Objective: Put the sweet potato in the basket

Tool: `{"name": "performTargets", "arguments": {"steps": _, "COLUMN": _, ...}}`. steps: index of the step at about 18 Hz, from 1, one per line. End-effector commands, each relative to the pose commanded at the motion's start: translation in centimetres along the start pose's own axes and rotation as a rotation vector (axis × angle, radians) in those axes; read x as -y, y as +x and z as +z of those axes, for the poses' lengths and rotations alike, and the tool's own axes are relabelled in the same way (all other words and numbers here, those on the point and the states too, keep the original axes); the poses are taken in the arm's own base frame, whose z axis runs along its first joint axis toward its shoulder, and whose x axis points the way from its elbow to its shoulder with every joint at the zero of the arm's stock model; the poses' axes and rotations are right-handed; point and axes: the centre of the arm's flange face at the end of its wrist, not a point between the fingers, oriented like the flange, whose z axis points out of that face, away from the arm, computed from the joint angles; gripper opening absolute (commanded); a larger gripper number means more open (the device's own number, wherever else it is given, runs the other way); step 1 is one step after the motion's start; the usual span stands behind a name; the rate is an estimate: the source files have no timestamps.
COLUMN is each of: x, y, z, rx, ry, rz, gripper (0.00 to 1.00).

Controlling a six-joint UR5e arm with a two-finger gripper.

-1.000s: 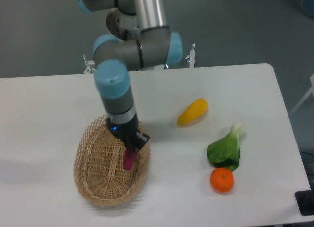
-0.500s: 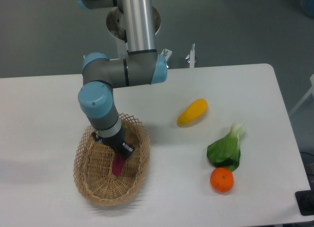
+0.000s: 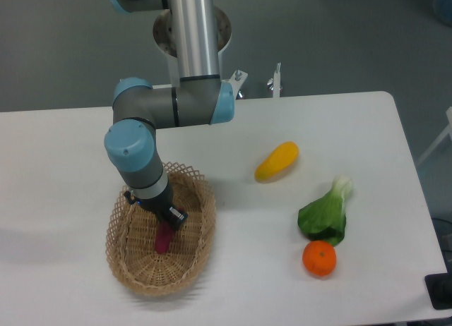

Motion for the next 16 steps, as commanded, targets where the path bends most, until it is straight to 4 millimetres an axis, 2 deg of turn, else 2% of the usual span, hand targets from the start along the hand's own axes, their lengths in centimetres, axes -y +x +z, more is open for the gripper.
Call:
{"name": "performTargets", "arguments": {"steps": 4, "x": 0.3, "y": -0.7, "z": -1.6, "rx": 0.023, "ry": 0.022, "rz": -0.022, "gripper": 1.0}}
{"name": "performTargets", "arguments": {"steps": 8, "x": 0.2, "y": -1.9, "z": -5.4, "rx": 0.09, "ry": 0.06, "rz": -0.022, "gripper": 1.0}}
{"name": "performTargets", "arguments": {"steps": 10, "x": -0.2, "y": -4.1, "z": -7.7, "rx": 0.129, "ry": 0.086, "rz": -0.05, "gripper": 1.0}}
{"name": "performTargets", "arguments": {"steps": 12, "x": -1.5, "y": -6.9, "z": -10.6, "rx": 0.175, "ry": 0.1, "rz": -0.089, "gripper": 1.0}}
{"name": "performTargets", "arguments": {"steps": 16, "x": -5.6, "y": -11.2, "z": -12.7, "rx": 0.17, "ry": 0.042, "rz": -0.094, "gripper": 1.0}}
